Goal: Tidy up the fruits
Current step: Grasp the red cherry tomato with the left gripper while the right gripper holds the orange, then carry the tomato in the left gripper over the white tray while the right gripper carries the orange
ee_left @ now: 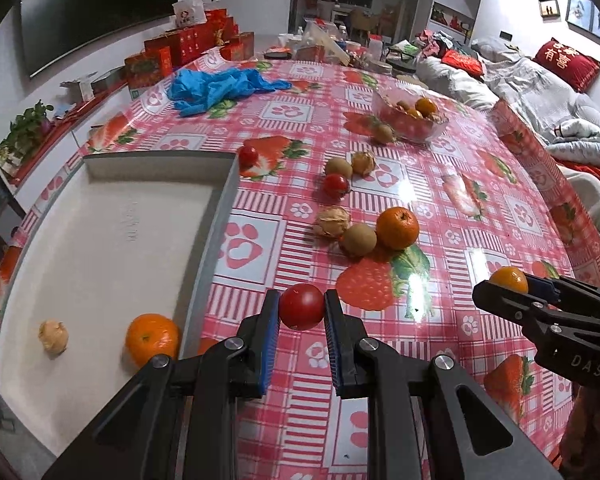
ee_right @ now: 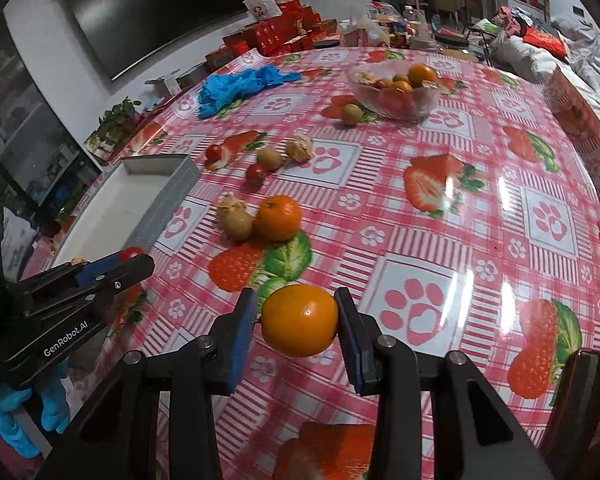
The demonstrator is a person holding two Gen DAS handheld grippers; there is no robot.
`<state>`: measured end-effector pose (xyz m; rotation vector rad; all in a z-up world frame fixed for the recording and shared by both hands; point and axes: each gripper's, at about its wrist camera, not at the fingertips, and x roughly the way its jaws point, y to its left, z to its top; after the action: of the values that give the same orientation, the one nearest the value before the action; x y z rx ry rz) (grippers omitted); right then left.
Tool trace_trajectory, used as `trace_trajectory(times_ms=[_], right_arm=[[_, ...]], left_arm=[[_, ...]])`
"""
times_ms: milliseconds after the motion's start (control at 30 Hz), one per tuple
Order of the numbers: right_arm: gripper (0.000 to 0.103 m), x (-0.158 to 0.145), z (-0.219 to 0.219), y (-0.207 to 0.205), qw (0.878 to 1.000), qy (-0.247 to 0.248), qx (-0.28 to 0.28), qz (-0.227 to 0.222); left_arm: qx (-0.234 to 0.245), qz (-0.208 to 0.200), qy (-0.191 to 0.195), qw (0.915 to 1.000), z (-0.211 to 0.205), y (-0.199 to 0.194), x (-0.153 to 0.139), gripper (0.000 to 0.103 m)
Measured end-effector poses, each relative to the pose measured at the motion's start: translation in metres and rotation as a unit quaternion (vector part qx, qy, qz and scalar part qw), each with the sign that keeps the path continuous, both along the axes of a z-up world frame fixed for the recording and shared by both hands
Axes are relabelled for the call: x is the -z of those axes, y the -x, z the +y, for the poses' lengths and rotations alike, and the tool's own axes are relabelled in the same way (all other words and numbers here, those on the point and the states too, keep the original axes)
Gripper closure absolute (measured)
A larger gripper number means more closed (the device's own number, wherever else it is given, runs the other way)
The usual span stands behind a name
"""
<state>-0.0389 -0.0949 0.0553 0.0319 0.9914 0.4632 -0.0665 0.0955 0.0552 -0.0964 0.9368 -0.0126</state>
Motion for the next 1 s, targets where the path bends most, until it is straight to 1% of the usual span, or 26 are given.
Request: trace_trajectory(times_ms=[167,367,467,667,833,1000], right_arm=[[0.06,-0.012,0.02,0.005,1.0,0.004,-0.019,-0.014],[0.06,-0.024,0.049,0.01,0.999,-0.006,-0.046,-0.016],[0.06,-0.029,0.067,0.015,0.998,0.001,-0.063,-0.024],[0.06,-0.039,0.102,0.023,0.995,0.001,-0.095,-0.031],[0.06,-0.038,0.129,0.027,0.993,-0.001,-0.118,-0.019],[0.06,-0.03,0.158,0.025,0.99,-0.001,-0.138,-0.004]], left_arm=[[-0.012,-0.009,-0.001,0.9999,0.013,0.007,-0.01,0.08],[-0.037,-0.021,-0.009,0.999,0.038,0.017,-0.021,0.08],[-0.054,-0.026,-0.016,0.9981,0.052,0.023,-0.022,0.08],[-0.077,-0.03,-0.016,0.9965,0.079,0.036,-0.018,0.08],[-0.094,-0.03,-0.014,0.995,0.096,0.045,-0.012,0.08],[-0.118,-0.029,-0.015,0.9925,0.12,0.052,-0.008,0.08]])
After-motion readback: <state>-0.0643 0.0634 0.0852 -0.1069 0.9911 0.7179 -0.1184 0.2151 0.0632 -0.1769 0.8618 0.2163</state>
